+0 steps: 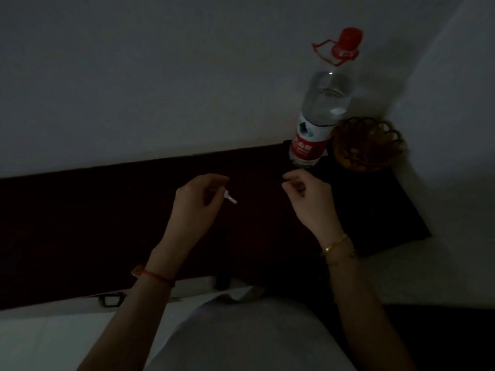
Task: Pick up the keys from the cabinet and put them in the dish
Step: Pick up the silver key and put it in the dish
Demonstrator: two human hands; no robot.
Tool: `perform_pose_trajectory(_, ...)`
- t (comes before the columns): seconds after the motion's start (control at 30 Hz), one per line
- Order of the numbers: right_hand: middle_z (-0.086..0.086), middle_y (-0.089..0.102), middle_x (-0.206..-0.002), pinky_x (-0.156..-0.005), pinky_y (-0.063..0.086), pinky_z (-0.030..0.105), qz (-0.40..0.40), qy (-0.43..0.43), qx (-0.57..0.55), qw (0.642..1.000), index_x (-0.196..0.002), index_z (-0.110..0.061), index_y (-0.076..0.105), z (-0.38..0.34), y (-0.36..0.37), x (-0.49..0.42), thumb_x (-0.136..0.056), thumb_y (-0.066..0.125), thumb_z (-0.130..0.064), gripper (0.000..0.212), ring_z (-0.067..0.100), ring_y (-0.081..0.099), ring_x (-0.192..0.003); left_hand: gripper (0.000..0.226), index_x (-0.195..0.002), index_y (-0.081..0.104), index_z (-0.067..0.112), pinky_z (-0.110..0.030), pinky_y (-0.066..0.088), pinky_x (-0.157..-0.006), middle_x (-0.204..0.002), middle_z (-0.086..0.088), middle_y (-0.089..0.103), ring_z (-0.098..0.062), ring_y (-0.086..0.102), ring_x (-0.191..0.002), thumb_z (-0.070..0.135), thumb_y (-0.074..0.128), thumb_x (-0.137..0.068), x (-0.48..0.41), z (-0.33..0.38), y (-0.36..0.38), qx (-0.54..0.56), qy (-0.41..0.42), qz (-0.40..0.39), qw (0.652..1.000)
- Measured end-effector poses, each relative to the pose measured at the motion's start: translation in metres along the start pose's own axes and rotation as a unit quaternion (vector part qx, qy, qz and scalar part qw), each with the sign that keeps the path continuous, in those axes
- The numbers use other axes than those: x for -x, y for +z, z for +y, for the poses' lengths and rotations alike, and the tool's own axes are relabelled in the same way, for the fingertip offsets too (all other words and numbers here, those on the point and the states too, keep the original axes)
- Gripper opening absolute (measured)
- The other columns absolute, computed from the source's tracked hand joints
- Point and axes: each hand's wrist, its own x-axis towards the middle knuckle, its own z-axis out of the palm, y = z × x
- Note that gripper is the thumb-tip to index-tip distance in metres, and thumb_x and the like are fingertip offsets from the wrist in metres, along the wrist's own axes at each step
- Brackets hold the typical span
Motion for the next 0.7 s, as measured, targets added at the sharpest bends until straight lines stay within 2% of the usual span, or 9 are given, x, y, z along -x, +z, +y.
perform_pose_trajectory(0.07,0.002,0.068,-0.099,-0.07,0.043,0.01,-0.01,0.002,0.006,1.0,-0.109,-0.015,0.064,-0.012,0.023,0.005,-0.09,0.06,-0.019,0.02,0.008,0.061,-0.088,0.023,-0.109,0.07,0.019,-0.002,0.044,-0.078,-0.103,0.005,0.073,0.0,0.065,-0.087,0.014,0.061,-0.088,0.005,-0.018,-0.018,-0.026,-0.005,0.001,1.0)
perform_pose_trajectory(0.13,0.001,0.069,-0.099,-0.07,0.043,0.009,-0.018,-0.001,0.013,1.0,-0.109,-0.015,0.064,-0.024,0.045,0.008,-0.09,0.06,-0.019,0.02,0.007,0.062,-0.087,0.023,-0.109,0.07,0.02,0.002,0.04,-0.075,-0.103,0.005,0.072,0.001,0.063,-0.084,0.014,0.061,-0.088,0.008,-0.035,-0.035,-0.043,-0.013,-0.001,0.999)
perform_pose_trajectory(0.2,0.0,0.068,-0.1,-0.068,0.04,0.006,-0.026,-0.004,0.024,0.999,-0.11,-0.016,0.064,-0.036,0.065,0.008,-0.09,0.06,-0.018,0.02,0.005,0.061,-0.087,0.023,-0.109,0.069,0.021,0.002,0.04,-0.072,-0.102,0.007,0.071,0.006,0.06,-0.081,0.016,0.06,-0.089,0.011,-0.051,-0.052,-0.051,-0.014,-0.004,0.999)
perform_pose_trajectory(0.3,0.0,0.067,-0.102,-0.068,0.041,0.007,-0.034,-0.008,0.048,0.998,-0.111,-0.016,0.062,-0.05,0.089,0.005,-0.089,0.06,-0.018,0.022,0.006,0.06,-0.088,0.023,-0.109,0.069,0.021,-0.001,0.041,-0.074,-0.103,0.006,0.071,0.003,0.062,-0.082,0.015,0.06,-0.089,0.013,-0.07,-0.071,-0.051,-0.005,-0.006,0.999)
perform_pose_trajectory(0.43,0.004,0.067,-0.103,-0.078,0.055,0.032,-0.039,-0.022,0.097,0.994,-0.111,-0.013,0.061,-0.064,0.114,-0.004,-0.09,0.057,-0.018,0.022,0.016,0.062,-0.093,0.023,-0.108,0.069,0.021,0.002,0.039,-0.075,-0.103,0.005,0.071,0.0,0.062,-0.084,0.013,0.06,-0.088,0.014,-0.09,-0.09,-0.047,-0.001,-0.012,0.999)
perform_pose_trajectory(0.5,0.005,0.067,-0.104,-0.08,0.056,0.037,-0.044,-0.027,0.13,0.99,-0.111,-0.012,0.061,-0.068,0.126,-0.008,-0.09,0.057,-0.017,0.021,0.018,0.062,-0.095,0.024,-0.108,0.069,0.021,-0.003,0.042,-0.077,-0.103,0.004,0.071,-0.003,0.063,-0.085,0.014,0.06,-0.088,0.016,-0.098,-0.096,-0.049,0.001,-0.015,0.999)
perform_pose_trajectory(0.7,0.01,0.065,-0.105,-0.08,0.055,0.039,-0.077,-0.034,0.229,0.97,-0.108,-0.008,0.062,-0.068,0.158,-0.017,-0.09,0.058,-0.016,0.02,0.025,0.061,-0.097,0.025,-0.111,0.068,0.016,-0.034,0.054,-0.086,-0.106,-0.001,0.069,-0.015,0.066,-0.096,0.012,0.059,-0.088,0.018,-0.113,-0.105,-0.052,0.003,-0.031,0.998)
